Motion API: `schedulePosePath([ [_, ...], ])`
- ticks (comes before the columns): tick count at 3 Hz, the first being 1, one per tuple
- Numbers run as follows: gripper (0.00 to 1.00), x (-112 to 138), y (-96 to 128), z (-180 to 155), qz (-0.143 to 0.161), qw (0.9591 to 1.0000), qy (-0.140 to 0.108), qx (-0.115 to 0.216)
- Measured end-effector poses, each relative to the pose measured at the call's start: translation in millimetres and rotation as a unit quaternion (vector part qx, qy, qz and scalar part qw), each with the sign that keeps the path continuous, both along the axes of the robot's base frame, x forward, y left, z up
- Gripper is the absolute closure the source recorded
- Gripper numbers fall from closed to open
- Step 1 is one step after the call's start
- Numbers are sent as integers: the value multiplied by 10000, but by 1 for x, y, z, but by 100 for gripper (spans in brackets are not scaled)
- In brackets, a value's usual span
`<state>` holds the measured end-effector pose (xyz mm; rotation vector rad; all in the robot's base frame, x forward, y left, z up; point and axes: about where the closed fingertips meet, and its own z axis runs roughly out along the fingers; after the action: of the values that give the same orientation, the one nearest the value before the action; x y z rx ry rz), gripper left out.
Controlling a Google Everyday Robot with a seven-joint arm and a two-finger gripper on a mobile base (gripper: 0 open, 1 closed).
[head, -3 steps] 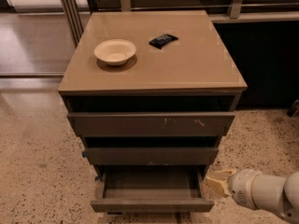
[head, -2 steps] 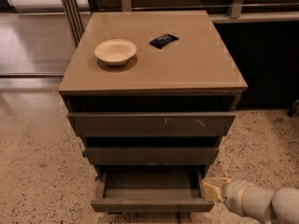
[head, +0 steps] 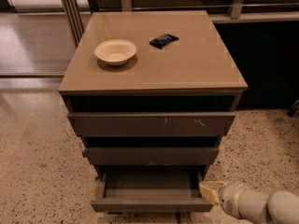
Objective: Close bottom drawer
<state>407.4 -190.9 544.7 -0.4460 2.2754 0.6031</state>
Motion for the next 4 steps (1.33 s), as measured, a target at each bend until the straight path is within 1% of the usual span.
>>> schedulePosePath([
  [1, 100, -8, -5, -29, -345, 9992, 174, 43],
  [2, 100, -25, -19, -99, -935, 9940, 552, 102],
  [3, 100, -36, -29, -159, -1341, 9860, 966, 211],
  [4, 100, -43, -35, -203, -1584, 9785, 1302, 243],
])
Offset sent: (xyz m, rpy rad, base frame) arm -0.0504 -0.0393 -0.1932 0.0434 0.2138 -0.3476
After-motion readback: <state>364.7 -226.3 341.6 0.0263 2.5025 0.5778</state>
